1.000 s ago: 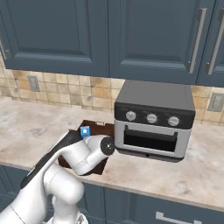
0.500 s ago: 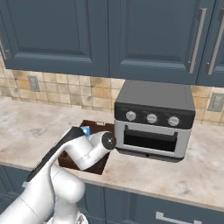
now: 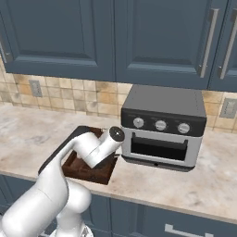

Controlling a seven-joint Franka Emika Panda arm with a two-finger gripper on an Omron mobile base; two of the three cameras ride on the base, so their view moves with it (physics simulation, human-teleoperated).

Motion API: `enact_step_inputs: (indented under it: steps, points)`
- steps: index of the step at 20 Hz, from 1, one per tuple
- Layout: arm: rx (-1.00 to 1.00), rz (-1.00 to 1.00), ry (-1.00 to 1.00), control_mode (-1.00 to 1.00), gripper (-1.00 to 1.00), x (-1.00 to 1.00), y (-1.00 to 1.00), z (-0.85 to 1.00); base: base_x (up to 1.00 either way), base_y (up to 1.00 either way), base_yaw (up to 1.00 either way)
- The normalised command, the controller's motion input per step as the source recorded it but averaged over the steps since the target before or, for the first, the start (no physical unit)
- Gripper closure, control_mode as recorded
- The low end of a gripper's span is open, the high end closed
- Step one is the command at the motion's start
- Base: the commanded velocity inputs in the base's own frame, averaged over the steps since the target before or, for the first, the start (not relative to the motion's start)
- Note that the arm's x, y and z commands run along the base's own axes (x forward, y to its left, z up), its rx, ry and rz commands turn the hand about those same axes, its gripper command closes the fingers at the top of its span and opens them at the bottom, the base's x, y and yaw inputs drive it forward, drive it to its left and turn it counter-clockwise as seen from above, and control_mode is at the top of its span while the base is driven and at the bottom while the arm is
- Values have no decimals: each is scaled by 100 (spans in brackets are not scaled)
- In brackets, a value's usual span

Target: Take out the milk from the fridge and place it on the tray on the counter. Then take the sugar cube near the tray and place it in the tray.

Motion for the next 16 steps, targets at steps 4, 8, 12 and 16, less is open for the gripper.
enact_step_inputs:
  steps: [4,8,12,16]
  points:
    - [-17,0,5,-100,100,0,0,-28,0,0,0]
    - [-14,0,-1,-100,100,0,-2,-31,0,0,0]
    - [-1,1,-24,-100,100,0,0,-33,0,0,0]
    - [0,2,-33,-100,100,0,0,-40,0,0,0]
